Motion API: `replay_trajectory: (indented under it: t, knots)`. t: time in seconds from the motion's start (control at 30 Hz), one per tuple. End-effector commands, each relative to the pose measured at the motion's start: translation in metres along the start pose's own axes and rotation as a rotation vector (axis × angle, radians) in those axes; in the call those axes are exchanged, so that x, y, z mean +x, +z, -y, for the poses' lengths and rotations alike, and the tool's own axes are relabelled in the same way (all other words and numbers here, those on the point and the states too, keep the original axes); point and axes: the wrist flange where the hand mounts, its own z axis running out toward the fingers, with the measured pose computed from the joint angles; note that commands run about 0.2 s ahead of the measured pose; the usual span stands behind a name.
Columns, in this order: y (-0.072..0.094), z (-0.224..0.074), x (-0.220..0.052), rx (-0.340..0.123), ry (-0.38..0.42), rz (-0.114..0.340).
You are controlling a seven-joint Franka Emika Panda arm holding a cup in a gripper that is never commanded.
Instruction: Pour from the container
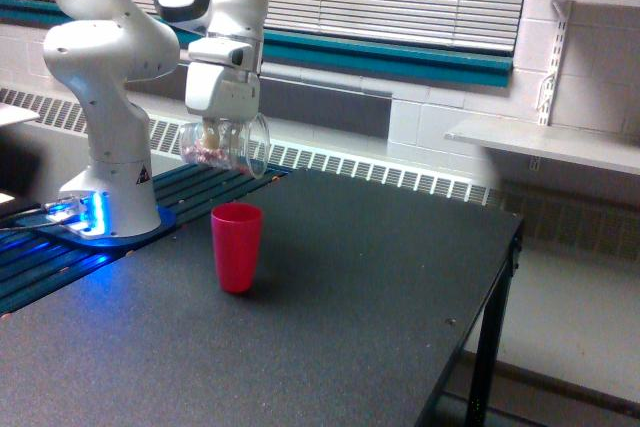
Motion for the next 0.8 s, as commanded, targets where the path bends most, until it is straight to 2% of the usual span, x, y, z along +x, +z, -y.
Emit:
replay_trajectory:
  t: [0.03, 0.57, 0.6, 0.67, 0.7, 0.8]
  knots:
    - [0.008, -0.002, -0.012, -0.024, 0.031, 0.027]
    - [0.014, -0.001, -0.018, -0.051, 0.039, 0.064]
    - [0.016, -0.001, -0.02, -0.07, 0.059, 0.075]
    - [0.017, 0.003, -0.021, -0.068, 0.068, 0.072]
    - [0.02, 0.003, -0.023, -0.083, 0.087, 0.082]
    - [0.018, 0.008, -0.022, -0.066, 0.091, 0.063]
